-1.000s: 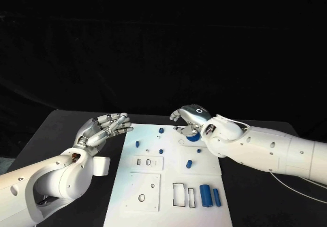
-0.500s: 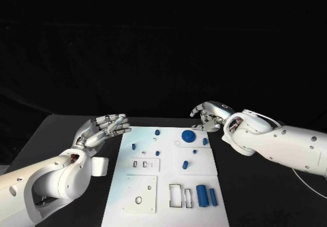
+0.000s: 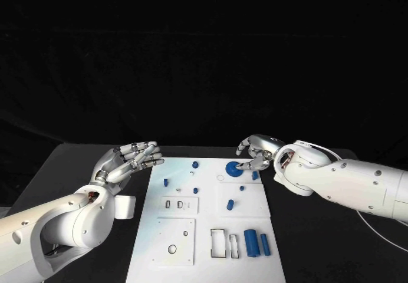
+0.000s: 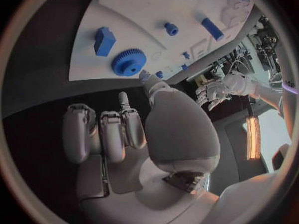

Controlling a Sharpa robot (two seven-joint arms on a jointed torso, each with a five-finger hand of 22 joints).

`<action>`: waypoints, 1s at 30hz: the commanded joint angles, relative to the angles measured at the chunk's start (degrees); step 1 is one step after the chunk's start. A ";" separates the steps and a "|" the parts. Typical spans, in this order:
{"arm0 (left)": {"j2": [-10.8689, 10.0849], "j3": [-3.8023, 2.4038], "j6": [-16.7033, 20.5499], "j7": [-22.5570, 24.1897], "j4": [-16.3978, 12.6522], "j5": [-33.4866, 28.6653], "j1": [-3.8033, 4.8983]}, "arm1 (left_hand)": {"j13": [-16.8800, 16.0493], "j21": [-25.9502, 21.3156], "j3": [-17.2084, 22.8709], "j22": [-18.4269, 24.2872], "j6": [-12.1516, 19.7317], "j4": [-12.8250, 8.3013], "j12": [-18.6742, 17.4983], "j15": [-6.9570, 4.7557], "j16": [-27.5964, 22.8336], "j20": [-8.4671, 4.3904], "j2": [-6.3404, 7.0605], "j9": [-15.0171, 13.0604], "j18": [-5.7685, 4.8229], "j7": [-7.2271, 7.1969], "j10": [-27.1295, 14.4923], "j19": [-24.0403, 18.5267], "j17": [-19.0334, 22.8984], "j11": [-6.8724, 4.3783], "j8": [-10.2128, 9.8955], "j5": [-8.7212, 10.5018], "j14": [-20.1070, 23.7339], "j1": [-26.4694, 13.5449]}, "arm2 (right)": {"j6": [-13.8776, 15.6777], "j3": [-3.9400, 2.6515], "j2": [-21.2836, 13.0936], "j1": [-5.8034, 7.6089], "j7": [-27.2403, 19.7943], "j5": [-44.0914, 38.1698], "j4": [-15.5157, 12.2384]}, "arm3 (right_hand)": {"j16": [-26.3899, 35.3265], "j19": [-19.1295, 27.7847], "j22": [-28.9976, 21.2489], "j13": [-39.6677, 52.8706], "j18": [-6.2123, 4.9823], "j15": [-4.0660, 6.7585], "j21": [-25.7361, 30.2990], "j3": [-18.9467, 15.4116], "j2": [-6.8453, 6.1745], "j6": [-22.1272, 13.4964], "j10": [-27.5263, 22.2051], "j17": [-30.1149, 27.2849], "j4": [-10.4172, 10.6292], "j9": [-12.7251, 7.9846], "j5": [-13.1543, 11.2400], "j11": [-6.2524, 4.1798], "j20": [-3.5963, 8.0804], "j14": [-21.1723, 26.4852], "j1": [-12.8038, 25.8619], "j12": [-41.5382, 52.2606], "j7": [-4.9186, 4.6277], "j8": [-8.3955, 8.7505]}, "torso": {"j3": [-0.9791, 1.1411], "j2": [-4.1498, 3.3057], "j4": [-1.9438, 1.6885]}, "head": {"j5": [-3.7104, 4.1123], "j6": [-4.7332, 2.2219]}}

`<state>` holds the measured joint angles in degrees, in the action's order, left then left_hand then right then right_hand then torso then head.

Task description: Assemble the parts on the task board

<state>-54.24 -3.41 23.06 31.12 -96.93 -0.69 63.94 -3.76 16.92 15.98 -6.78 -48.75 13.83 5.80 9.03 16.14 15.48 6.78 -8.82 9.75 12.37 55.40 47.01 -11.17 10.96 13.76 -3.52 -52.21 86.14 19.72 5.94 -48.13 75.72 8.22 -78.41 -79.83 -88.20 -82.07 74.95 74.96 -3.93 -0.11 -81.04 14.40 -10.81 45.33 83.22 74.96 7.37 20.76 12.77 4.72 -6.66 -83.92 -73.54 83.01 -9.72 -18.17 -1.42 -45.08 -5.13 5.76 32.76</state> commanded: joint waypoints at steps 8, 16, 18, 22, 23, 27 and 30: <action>0.17 -0.04 -1.12 0.27 -0.03 -0.18 0.06 | 0.07 0.21 0.42 0.09 0.07 -0.05 -0.19 0.02 -0.21 -0.02 0.45 0.06 0.80 1.74 0.07 0.21 -0.07 0.30 -0.32 0.24 0.50 -0.14 | -1.56 0.06 1.47 -1.17 -0.18 2.20 1.65 | -0.29 -0.39 3.05 6.00 1.02 -0.46 -0.47 0.07 0.12 -0.51 0.60 10.15 0.39 0.09 0.60 0.04 0.09 -5.08 -0.88 0.38 0.07 -0.45 | -0.18 0.02 -0.07 | -0.12 0.40; 0.19 -0.04 -1.14 0.27 -0.07 -0.18 0.06 | 0.07 0.21 0.42 0.09 0.07 -0.05 -0.19 0.02 -0.21 -0.02 0.45 0.06 0.80 1.74 0.07 0.21 -0.07 0.30 -0.32 0.24 0.50 -0.14 | -1.82 0.10 2.16 -1.68 -0.47 2.30 2.37 | -0.33 -0.48 3.23 6.26 1.05 -0.48 -0.58 0.19 0.25 -0.48 0.72 10.23 0.44 0.12 0.68 0.05 0.06 -5.09 -1.06 0.58 0.07 -0.65 | -0.17 0.06 -0.04 | -0.22 0.55; 0.17 -0.04 -1.12 0.26 -0.08 -0.18 0.06 | 0.07 0.21 0.42 0.09 0.07 -0.05 -0.19 0.02 -0.21 -0.02 0.45 0.06 0.80 1.74 0.07 0.21 -0.07 0.30 -0.32 0.24 0.50 -0.14 | -1.85 0.11 2.35 -1.83 -0.54 2.31 2.64 | -0.35 -0.49 3.26 6.28 1.06 -0.49 -0.60 0.27 0.33 -0.44 0.70 10.29 0.46 0.14 0.73 0.06 0.04 -5.10 -1.17 0.59 0.07 -0.76 | -0.16 0.04 -0.02 | -0.26 0.55; 0.16 -0.04 -1.11 0.25 -0.07 -0.18 0.06 | 0.05 0.17 0.51 0.16 0.05 -0.09 -0.31 0.04 -0.33 -0.01 0.47 0.08 0.79 1.71 0.13 0.24 -0.08 0.30 -0.36 0.25 0.58 -0.16 | -1.98 0.12 2.67 -2.03 -0.62 2.32 3.13 | -0.37 -0.50 3.32 6.46 1.06 -0.50 -0.62 0.50 0.54 -0.34 0.78 10.30 0.54 0.17 0.83 0.06 0.02 -5.10 -1.34 0.73 0.07 -1.00 | -0.16 0.07 -0.07 | -0.26 0.62; 0.16 -0.04 -1.11 0.25 -0.06 -0.18 0.06 | 0.05 0.17 0.51 0.16 0.05 -0.09 -0.31 0.04 -0.33 -0.01 0.47 0.08 0.79 1.71 0.13 0.24 -0.08 0.30 -0.36 0.25 0.58 -0.16 | -2.01 0.12 2.71 -2.06 -0.63 2.32 3.21 | -0.37 -0.50 3.32 6.46 1.06 -0.50 -0.62 0.50 0.54 -0.34 0.78 10.30 0.54 0.17 0.83 0.06 0.02 -5.10 -1.34 0.73 0.07 -1.00 | -0.16 0.06 -0.10 | -0.26 0.62; 0.13 -0.04 -1.12 0.24 -0.07 -0.18 0.06 | 0.05 0.17 0.51 0.16 0.05 -0.09 -0.31 0.04 -0.33 -0.01 0.47 0.08 0.79 1.71 0.13 0.24 -0.08 0.30 -0.36 0.25 0.58 -0.16 | -2.18 0.12 2.90 -2.20 -0.65 2.28 3.68 | -0.40 -0.55 3.46 6.68 1.08 -0.50 -0.70 0.91 0.82 -0.17 0.87 10.37 0.56 0.21 0.95 0.03 0.01 -5.11 -1.66 0.89 0.09 -1.30 | -0.15 0.05 -0.10 | -0.32 0.71; 0.11 -0.04 -1.12 0.23 -0.06 -0.18 0.06 | 0.05 0.17 0.51 0.16 0.05 -0.09 -0.31 0.04 -0.33 -0.01 0.47 0.08 0.79 1.71 0.13 0.24 -0.08 0.30 -0.36 0.25 0.58 -0.16 | -2.34 0.12 2.99 -2.30 -0.70 2.18 3.95 | -0.43 -0.61 3.57 6.88 1.10 -0.49 -0.77 1.12 0.89 -0.08 0.99 10.45 0.51 0.22 0.99 0.03 0.01 -5.13 -1.84 1.04 0.11 -1.44 | -0.14 0.03 -0.08 | -0.32 0.76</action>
<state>-54.21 -3.41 22.95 31.04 -96.90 -0.76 63.93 -3.76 16.92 16.14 -6.67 -48.75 13.66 5.80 9.23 16.14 15.47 6.78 -8.83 9.75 12.37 55.40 47.00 -11.17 10.96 13.76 -3.52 -52.01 86.14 18.77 5.95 -45.22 73.65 7.81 -76.03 -76.06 -88.43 -82.30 74.93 74.94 -3.94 -0.10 -81.54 15.18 -9.97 45.33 83.63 74.94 7.94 20.98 13.44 4.71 -6.66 -83.92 -74.82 83.90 -9.72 -19.28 -1.57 -45.01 -5.19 5.44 33.46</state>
